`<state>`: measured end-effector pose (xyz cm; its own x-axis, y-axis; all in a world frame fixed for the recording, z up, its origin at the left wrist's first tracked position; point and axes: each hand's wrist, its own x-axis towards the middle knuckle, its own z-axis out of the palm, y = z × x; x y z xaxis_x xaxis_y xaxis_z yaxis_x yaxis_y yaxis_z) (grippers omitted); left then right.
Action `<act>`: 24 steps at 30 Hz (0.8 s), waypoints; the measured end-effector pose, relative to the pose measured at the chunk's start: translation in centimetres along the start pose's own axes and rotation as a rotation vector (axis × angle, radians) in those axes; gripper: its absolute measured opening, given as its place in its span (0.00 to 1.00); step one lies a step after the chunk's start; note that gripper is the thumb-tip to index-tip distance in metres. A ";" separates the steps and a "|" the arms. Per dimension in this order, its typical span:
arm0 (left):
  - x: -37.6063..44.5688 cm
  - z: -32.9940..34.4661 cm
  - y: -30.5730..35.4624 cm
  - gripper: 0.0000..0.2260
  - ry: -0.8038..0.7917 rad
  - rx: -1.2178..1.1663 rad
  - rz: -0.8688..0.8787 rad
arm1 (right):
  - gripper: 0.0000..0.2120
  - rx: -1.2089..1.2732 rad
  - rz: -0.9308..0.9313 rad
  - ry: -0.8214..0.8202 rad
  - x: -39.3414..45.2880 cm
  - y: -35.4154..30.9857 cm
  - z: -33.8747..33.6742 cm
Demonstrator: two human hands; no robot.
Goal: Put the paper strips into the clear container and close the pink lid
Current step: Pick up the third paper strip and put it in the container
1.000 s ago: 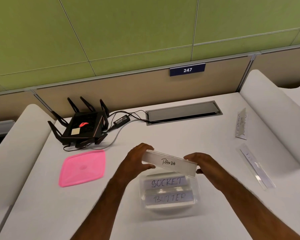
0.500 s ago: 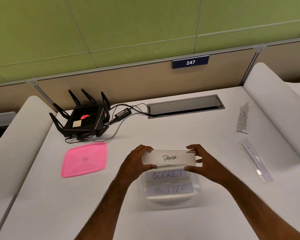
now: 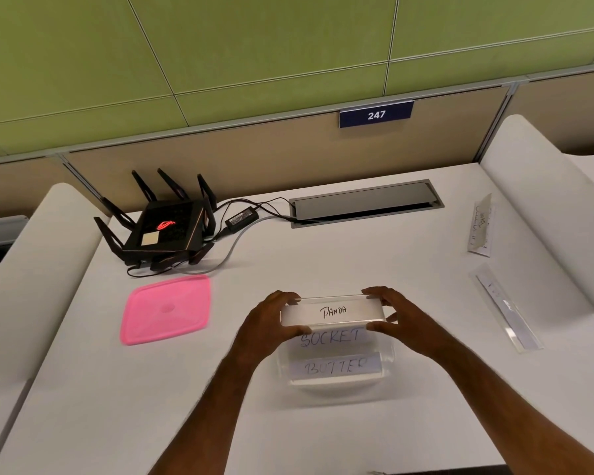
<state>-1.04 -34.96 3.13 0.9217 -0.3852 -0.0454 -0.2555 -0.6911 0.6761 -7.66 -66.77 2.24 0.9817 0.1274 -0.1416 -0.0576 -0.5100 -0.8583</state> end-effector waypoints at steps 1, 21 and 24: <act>0.0 0.0 0.0 0.29 0.000 0.007 0.005 | 0.29 0.001 -0.001 0.002 0.0 0.0 0.0; -0.4 0.6 -0.5 0.28 0.032 0.043 0.022 | 0.29 -0.024 -0.008 -0.019 0.2 0.3 0.2; -1.0 1.2 -0.7 0.29 0.035 0.074 0.004 | 0.26 -0.035 0.004 -0.025 0.0 0.4 0.4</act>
<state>-2.15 -34.80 1.84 0.9299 -0.3674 -0.0163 -0.2790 -0.7336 0.6196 -7.73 -66.69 1.69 0.9765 0.1467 -0.1579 -0.0547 -0.5398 -0.8400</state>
